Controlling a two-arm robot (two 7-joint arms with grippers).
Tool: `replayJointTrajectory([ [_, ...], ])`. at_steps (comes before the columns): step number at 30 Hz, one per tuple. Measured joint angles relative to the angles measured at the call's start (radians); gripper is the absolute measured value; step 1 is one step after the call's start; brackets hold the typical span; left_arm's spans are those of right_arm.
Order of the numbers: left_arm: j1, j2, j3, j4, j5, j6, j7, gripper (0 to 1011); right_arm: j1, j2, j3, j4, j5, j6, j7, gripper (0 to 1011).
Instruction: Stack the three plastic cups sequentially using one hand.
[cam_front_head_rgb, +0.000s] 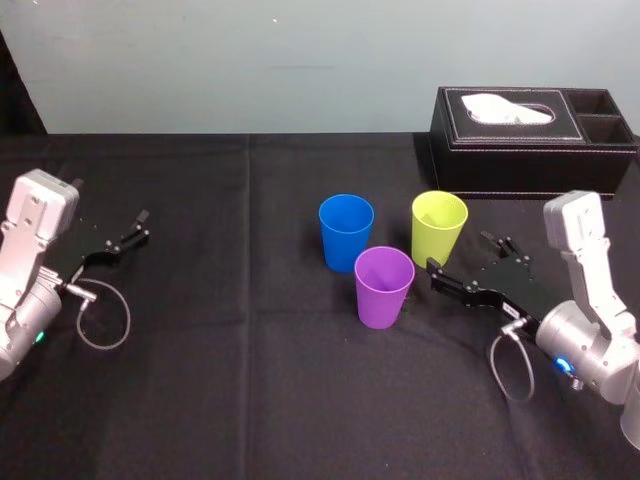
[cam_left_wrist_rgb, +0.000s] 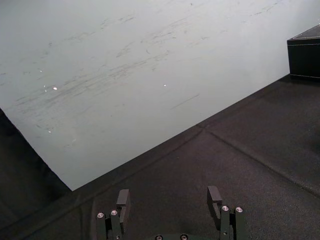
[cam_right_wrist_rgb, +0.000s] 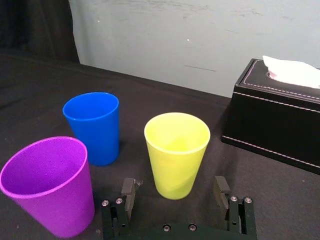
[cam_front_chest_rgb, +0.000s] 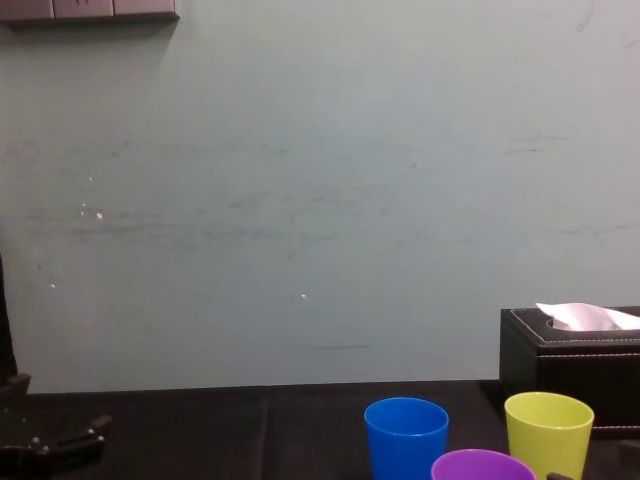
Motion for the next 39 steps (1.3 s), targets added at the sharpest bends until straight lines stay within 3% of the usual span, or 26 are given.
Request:
replayJointTrajectory([
  [6,0.000,0.000,0.000,0.000,0.000,0.000,0.000,1011,0.021,-0.030,0.005,0.022,-0.001,0.016,0.007,1003],
  [27,0.000,0.000,0.000,0.000,0.000,0.000,0.000,1011,0.099,-0.131,0.014,0.128,-0.078,0.015,0.005,1003],
  [39,0.000,0.000,0.000,0.000,0.000,0.000,0.000,1011,0.101,-0.133,0.016,0.131,-0.082,0.014,0.005,1003],
])
